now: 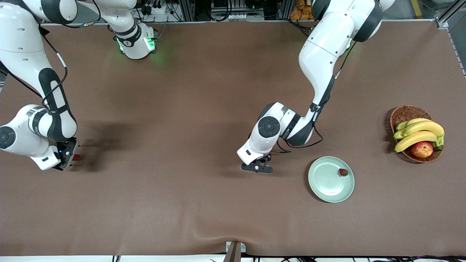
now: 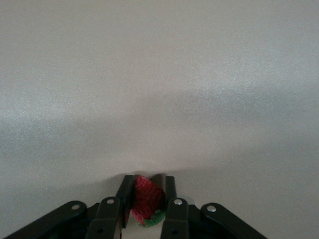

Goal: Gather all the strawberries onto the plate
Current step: 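Drop the strawberry onto the plate with the left gripper while the right gripper grasps another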

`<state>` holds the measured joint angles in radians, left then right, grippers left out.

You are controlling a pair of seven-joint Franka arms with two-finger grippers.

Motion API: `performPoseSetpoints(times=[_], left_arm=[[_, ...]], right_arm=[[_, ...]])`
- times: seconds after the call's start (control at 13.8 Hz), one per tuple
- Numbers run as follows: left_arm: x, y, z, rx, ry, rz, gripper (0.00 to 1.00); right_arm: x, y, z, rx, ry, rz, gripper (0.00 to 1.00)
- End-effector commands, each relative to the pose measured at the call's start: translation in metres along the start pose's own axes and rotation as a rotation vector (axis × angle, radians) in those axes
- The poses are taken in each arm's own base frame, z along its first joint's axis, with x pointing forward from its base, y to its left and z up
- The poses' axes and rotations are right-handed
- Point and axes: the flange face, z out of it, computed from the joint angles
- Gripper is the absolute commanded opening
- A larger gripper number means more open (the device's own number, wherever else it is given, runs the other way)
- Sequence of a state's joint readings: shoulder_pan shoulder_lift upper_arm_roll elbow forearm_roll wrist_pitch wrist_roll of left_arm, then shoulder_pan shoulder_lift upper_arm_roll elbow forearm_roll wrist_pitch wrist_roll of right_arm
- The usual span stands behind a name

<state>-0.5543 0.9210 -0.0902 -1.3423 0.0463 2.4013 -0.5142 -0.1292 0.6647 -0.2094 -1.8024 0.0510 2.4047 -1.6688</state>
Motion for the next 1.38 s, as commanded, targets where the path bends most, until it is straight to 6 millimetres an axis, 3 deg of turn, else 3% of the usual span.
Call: performPoseSetpoints(times=[0.0, 0.07, 0.15, 0.22, 0.29, 0.51, 0.8, 0.94, 1.31], left_arm=[[0.004, -0.003, -0.021, 0.033, -0.013, -0.01, 0.0], [0.008, -0.009, -0.031, 0.047, -0.03, -0.01, 0.0], [0.013, -0.017, -0.042, 0.054, -0.035, -0.024, 0.0], [0.02, -0.027, -0.059, 0.058, -0.034, -0.038, 0.0], [0.025, -0.037, -0.072, 0.068, -0.045, -0.053, 0.0], [0.043, -0.08, -0.105, 0.081, -0.058, -0.051, 0.0], [0.065, -0.165, -0.109, 0.097, -0.093, 0.009, 0.0], [0.07, -0.204, -0.1, 0.104, -0.111, 0.035, 0.0], [0.074, -0.279, -0.086, 0.223, -0.123, 0.072, 0.03]], right_arm=[[-0.012, 0.005, 0.006, -0.067, 0.0, -0.111, 1.0], [-0.012, 0.005, 0.007, -0.064, 0.001, -0.112, 1.0], [-0.013, 0.004, 0.009, -0.061, 0.001, -0.111, 0.75], [-0.012, 0.005, 0.008, -0.063, 0.002, -0.111, 0.58], [-0.011, 0.005, 0.008, -0.063, 0.003, -0.111, 0.48], [-0.008, 0.006, 0.008, -0.065, 0.004, -0.133, 0.33], [-0.003, 0.01, 0.001, -0.078, 0.008, -0.163, 0.05], [-0.004, 0.015, -0.008, -0.092, 0.013, -0.156, 0.03], [-0.014, 0.025, -0.05, -0.148, 0.14, -0.041, 0.0]])
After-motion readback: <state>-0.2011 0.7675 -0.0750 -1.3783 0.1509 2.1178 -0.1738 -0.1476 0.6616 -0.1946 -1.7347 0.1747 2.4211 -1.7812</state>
